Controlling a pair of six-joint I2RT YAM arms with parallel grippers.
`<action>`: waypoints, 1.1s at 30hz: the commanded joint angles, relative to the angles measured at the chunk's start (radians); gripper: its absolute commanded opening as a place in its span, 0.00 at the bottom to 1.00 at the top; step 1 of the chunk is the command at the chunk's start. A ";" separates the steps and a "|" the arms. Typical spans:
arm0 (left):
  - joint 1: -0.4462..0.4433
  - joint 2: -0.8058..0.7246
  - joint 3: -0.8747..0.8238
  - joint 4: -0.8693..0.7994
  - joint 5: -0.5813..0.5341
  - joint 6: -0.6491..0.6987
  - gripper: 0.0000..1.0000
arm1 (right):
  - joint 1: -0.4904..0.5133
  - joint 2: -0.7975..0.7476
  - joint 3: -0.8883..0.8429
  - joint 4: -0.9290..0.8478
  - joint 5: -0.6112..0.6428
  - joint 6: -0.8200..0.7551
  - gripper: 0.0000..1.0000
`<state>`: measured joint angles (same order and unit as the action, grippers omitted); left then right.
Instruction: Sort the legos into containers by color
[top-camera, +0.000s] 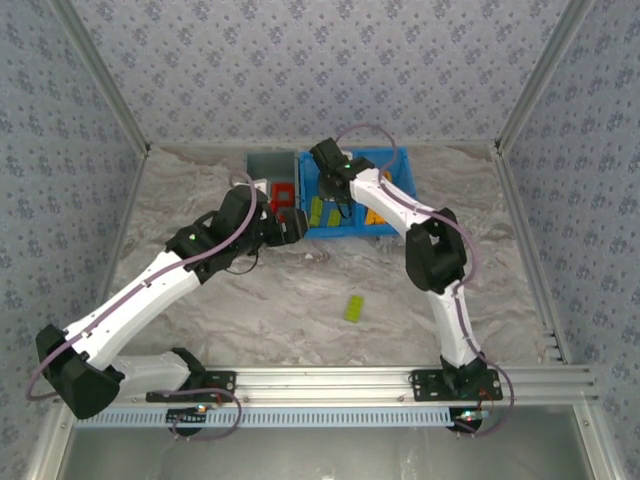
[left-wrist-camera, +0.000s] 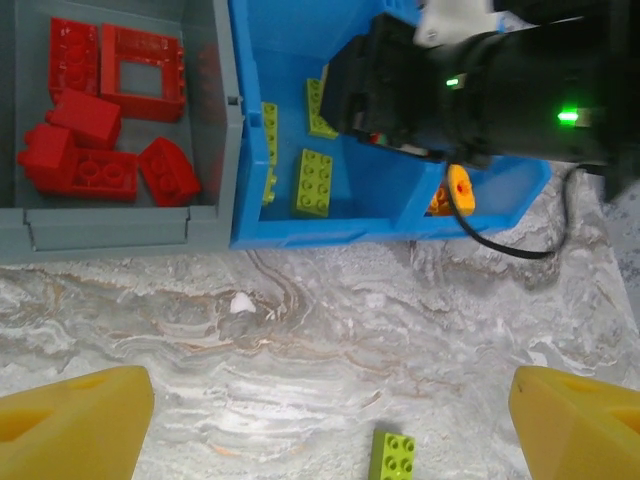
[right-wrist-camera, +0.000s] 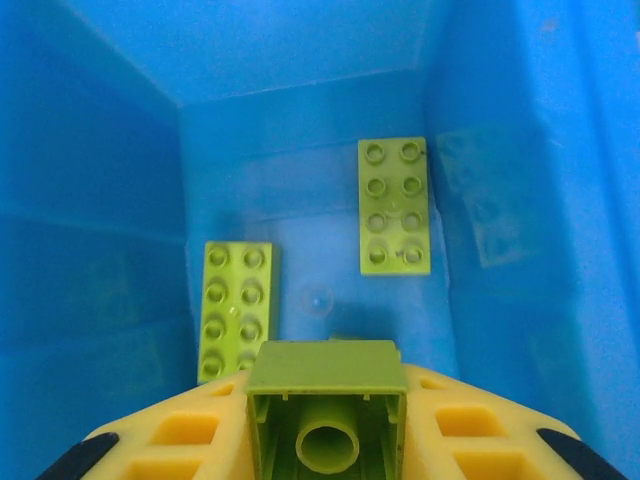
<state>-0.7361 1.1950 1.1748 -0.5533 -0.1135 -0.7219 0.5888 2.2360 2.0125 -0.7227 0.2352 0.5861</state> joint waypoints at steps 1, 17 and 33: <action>0.004 0.006 0.034 0.037 0.037 0.022 0.92 | -0.011 0.096 0.142 -0.089 -0.042 -0.048 0.35; 0.004 -0.048 -0.036 0.038 0.084 0.023 0.91 | 0.011 0.031 0.238 -0.145 -0.027 -0.045 0.59; -0.043 -0.214 -0.265 0.023 0.251 0.052 0.86 | 0.298 -0.827 -0.787 -0.051 0.164 0.384 0.72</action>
<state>-0.7532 1.0054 0.9516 -0.5339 0.0544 -0.7025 0.8387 1.4528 1.3785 -0.7330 0.3580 0.7818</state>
